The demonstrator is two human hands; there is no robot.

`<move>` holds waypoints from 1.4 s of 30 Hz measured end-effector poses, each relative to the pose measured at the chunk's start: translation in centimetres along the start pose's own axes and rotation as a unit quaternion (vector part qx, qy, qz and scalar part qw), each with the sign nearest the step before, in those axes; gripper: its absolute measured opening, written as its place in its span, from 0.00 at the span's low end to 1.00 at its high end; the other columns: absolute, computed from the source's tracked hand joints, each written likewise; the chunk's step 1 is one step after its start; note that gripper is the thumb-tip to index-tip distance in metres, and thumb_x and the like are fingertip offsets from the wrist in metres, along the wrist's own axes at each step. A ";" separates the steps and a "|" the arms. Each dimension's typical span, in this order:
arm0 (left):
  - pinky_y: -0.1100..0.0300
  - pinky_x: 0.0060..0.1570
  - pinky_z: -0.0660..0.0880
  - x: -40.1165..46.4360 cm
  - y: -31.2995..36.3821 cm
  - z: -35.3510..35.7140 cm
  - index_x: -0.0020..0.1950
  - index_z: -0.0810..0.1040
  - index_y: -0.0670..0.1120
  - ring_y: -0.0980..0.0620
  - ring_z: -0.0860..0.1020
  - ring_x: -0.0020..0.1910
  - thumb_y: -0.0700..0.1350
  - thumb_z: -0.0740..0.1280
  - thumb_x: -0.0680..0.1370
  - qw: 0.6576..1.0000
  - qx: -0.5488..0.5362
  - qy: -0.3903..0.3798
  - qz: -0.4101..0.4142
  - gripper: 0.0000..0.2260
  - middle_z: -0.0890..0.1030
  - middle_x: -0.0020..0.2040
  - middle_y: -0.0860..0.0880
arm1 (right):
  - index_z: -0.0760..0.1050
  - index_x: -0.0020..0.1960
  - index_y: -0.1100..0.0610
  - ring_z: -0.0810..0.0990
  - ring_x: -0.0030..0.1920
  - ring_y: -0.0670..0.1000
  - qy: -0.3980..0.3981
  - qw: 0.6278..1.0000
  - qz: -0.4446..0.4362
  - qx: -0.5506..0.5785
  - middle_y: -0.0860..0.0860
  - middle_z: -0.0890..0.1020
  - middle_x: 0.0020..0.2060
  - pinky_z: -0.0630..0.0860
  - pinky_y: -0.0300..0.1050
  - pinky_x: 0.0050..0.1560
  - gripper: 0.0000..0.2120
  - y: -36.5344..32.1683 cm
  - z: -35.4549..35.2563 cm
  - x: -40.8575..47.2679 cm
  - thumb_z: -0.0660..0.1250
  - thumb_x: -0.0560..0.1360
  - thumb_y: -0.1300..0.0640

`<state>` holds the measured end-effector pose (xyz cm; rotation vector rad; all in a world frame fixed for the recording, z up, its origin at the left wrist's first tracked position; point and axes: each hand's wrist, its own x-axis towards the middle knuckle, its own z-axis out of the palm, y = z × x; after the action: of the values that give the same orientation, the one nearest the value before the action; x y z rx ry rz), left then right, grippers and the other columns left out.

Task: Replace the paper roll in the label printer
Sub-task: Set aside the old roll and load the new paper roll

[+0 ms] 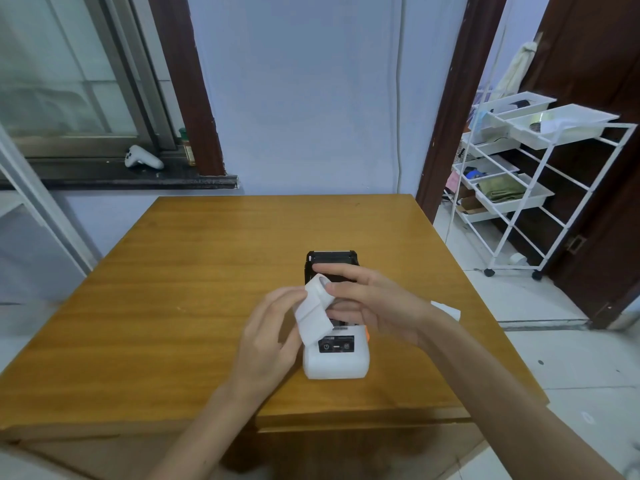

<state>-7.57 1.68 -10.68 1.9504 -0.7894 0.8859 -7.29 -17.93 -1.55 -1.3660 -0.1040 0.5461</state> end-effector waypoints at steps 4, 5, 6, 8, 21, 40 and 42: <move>0.67 0.64 0.69 0.0 0.0 0.0 0.64 0.73 0.42 0.60 0.73 0.63 0.40 0.67 0.77 1.000 -0.010 -0.002 0.000 0.15 0.77 0.60 0.46 | 0.76 0.65 0.50 0.84 0.53 0.54 0.003 0.993 -0.016 -0.120 0.59 0.85 0.54 0.78 0.47 0.59 0.19 -0.3 -0.4 -0.4 0.70 0.75 0.61; 0.67 0.64 0.69 0.0 0.0 0.1 0.64 0.74 0.42 0.59 0.73 0.63 0.40 0.67 0.77 1.000 -0.010 -0.006 0.003 0.15 0.78 0.60 0.45 | 0.77 0.63 0.50 0.83 0.49 0.53 0.012 0.987 -0.021 -0.157 0.59 0.85 0.53 0.79 0.45 0.56 0.17 -0.4 -0.4 -0.5 0.70 0.75 0.61; 0.66 0.64 0.70 0.0 -0.1 0.1 0.64 0.74 0.42 0.57 0.74 0.62 0.39 0.67 0.77 1.000 -0.006 -0.010 0.008 0.15 0.78 0.60 0.45 | 0.77 0.62 0.50 0.82 0.46 0.51 0.019 0.982 -0.023 -0.185 0.59 0.85 0.52 0.78 0.44 0.52 0.16 -0.5 -0.5 -0.5 0.70 0.75 0.59; 0.65 0.63 0.71 -0.1 -0.2 0.1 0.63 0.74 0.42 0.53 0.76 0.61 0.38 0.66 0.77 1.000 0.003 -0.016 0.016 0.14 0.78 0.60 0.44 | 0.78 0.60 0.52 0.79 0.42 0.51 0.028 0.977 -0.024 -0.211 0.60 0.85 0.50 0.77 0.44 0.49 0.14 -0.6 -0.5 -0.5 0.70 0.75 0.57; 0.60 0.64 0.71 -0.1 -0.8 0.5 0.59 0.81 0.39 0.48 0.78 0.60 0.40 0.67 0.78 0.995 0.041 -0.067 0.056 0.12 0.79 0.60 0.46 | 0.74 0.59 0.57 0.81 0.42 0.51 0.039 0.961 -0.008 -0.275 0.59 0.82 0.43 0.77 0.40 0.44 0.15 0.2 -1.3 0.1 0.72 0.74 0.58; 0.56 0.59 0.76 -0.3 -0.7 0.3 0.62 0.77 0.45 0.49 0.78 0.59 0.41 0.66 0.79 0.996 0.011 -0.055 0.063 0.12 0.77 0.62 0.47 | 0.78 0.63 0.55 0.80 0.57 0.62 -0.011 0.981 -0.052 -0.189 0.59 0.83 0.56 0.76 0.54 0.60 0.15 1.3 -3.2 -0.3 0.68 0.77 0.58; 0.54 0.57 0.78 -0.4 -0.6 0.2 0.63 0.77 0.44 0.48 0.79 0.60 0.41 0.67 0.79 0.996 0.003 -0.053 0.067 0.12 0.78 0.62 0.45 | 0.79 0.63 0.55 0.81 0.52 0.56 -0.019 0.981 -0.046 -0.186 0.55 0.84 0.55 0.77 0.48 0.53 0.16 1.2 -2.7 -0.1 0.69 0.76 0.55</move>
<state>-7.26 1.88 -11.32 1.9808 -0.9890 0.8701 -6.75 -20.32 -3.25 -1.7063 -0.3105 0.4904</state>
